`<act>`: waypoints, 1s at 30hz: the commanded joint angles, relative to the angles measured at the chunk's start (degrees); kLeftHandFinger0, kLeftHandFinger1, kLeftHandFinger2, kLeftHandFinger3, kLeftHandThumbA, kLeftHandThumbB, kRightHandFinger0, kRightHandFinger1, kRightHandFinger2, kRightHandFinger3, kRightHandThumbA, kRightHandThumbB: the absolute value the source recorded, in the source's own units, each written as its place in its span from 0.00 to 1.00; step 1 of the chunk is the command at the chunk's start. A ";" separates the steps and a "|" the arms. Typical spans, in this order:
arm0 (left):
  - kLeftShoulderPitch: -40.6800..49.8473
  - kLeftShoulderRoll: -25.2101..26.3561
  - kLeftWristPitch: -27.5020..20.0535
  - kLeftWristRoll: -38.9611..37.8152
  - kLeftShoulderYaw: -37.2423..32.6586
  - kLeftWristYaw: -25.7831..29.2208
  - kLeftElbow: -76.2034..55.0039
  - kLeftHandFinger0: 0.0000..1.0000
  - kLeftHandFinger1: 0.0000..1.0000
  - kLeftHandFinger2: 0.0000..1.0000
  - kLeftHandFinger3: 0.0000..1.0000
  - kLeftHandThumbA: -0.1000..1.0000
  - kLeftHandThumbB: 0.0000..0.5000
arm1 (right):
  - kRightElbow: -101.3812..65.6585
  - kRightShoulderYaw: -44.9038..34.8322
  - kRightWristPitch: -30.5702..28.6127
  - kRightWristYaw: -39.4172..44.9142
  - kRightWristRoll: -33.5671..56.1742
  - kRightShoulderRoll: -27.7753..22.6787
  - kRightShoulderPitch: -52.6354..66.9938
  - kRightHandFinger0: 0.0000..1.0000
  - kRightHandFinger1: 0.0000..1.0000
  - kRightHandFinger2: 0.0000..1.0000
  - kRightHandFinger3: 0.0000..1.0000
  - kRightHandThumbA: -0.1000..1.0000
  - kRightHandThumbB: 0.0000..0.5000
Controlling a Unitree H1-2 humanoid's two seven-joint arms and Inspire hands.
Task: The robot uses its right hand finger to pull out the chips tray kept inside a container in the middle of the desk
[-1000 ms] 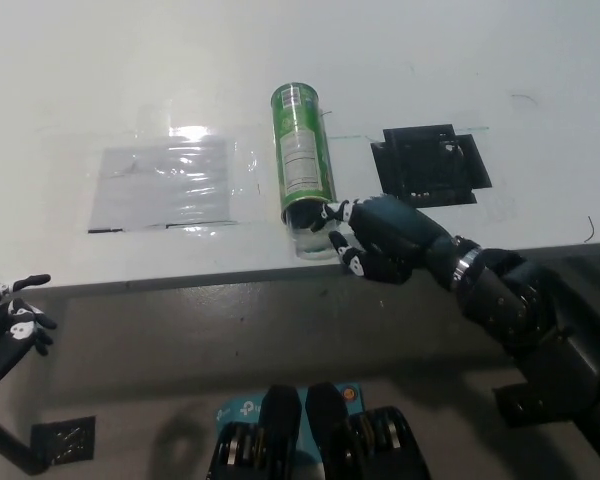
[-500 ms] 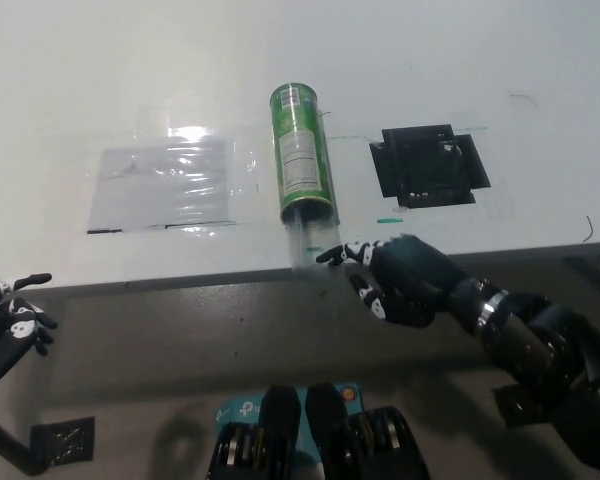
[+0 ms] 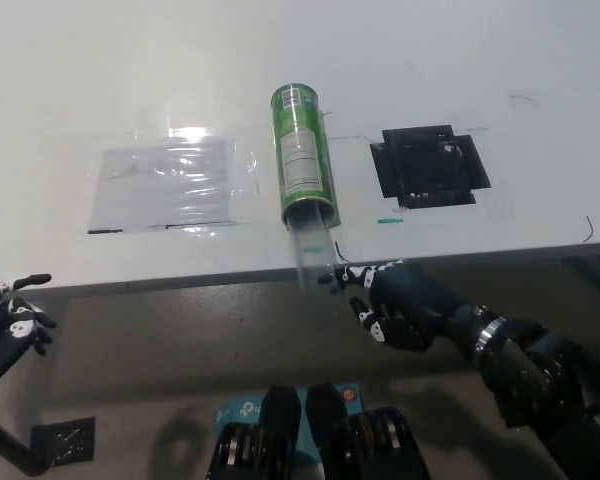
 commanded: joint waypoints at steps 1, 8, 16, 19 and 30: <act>-1.29 1.97 -0.15 -0.65 0.91 -0.51 -1.92 0.30 0.30 0.34 0.65 0.03 0.18 | -0.86 -0.42 -0.16 0.69 0.35 0.06 0.85 0.21 0.21 0.70 0.85 0.00 0.41; -1.05 1.78 -0.30 -0.61 0.85 -0.68 -1.71 0.31 0.31 0.33 0.64 0.03 0.19 | -1.71 -1.24 0.77 -0.12 -0.47 0.35 -0.12 0.25 0.25 0.78 0.91 0.00 0.39; 0.15 1.18 -0.38 -0.30 0.79 -0.33 -1.84 0.28 0.29 0.31 0.63 0.04 0.21 | -2.65 -2.65 -0.77 0.26 -0.41 -0.69 -5.87 0.18 0.18 0.79 0.87 0.00 0.47; 0.28 1.30 -1.40 0.21 0.60 -0.43 -1.30 0.27 0.28 0.30 0.62 0.05 0.20 | -5.39 -3.66 0.25 2.41 1.29 -1.65 -7.41 0.20 0.21 0.76 0.87 0.00 0.39; 1.52 0.95 -1.20 -0.62 0.81 -0.76 -0.98 0.29 0.29 0.31 0.62 0.05 0.22 | -15.60 -7.95 2.31 6.17 2.24 -5.58 -10.06 0.05 0.15 0.74 0.83 0.00 0.42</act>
